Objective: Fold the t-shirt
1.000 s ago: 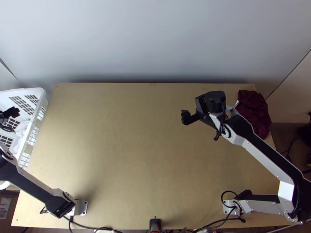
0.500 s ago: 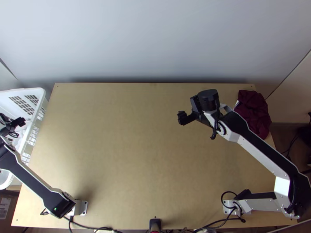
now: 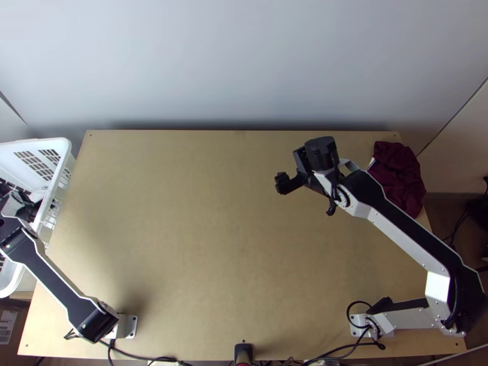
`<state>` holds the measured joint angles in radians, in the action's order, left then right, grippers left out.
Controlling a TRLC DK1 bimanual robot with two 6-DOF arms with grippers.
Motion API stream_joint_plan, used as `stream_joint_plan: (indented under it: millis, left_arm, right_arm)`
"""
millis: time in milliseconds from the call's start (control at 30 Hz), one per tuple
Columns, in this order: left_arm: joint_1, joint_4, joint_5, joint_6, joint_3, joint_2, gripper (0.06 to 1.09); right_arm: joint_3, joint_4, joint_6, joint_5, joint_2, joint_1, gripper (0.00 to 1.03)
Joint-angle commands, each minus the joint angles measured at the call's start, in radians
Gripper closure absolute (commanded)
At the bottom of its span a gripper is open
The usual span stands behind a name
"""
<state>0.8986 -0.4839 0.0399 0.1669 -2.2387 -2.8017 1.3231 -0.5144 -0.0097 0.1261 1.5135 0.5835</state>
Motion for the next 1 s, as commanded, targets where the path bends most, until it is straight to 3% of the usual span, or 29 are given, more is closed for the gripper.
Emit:
stream_joint_plan:
  millis: [0,133,167,200,267,300,500,967]
  left_arm:
    - [-0.004,-0.047,-0.002,0.020,-0.027,-0.085,0.12]
    - [-0.006,-0.099,0.000,0.042,-0.025,-0.093,0.13]
    - [-0.006,-0.117,-0.002,0.048,-0.024,-0.091,0.18]
    - [-0.001,-0.120,0.000,0.042,-0.022,-0.090,0.34]
    - [0.005,-0.116,0.015,0.043,-0.022,-0.084,0.86]
    - [0.005,-0.120,0.029,0.048,-0.022,-0.084,1.06]
    - [0.034,-0.148,0.083,0.000,-0.012,0.022,1.05]
    - [0.046,-0.343,0.247,-0.009,-0.012,0.571,1.05]
  right_arm:
    - [0.031,-0.018,-0.007,0.015,0.024,0.015,0.04]
    - [0.031,-0.019,-0.009,0.023,0.025,0.026,0.04]
    - [0.033,-0.019,-0.013,0.026,0.025,0.029,0.04]
    - [0.033,-0.019,-0.016,0.027,0.025,0.029,0.04]
    - [0.033,-0.019,-0.019,0.030,0.025,0.029,0.04]
    - [0.034,-0.019,-0.019,0.033,0.025,0.029,0.04]
    - [0.031,-0.019,-0.019,0.047,0.025,0.029,0.04]
    - [-0.007,-0.007,-0.013,0.050,-0.030,0.024,0.04]
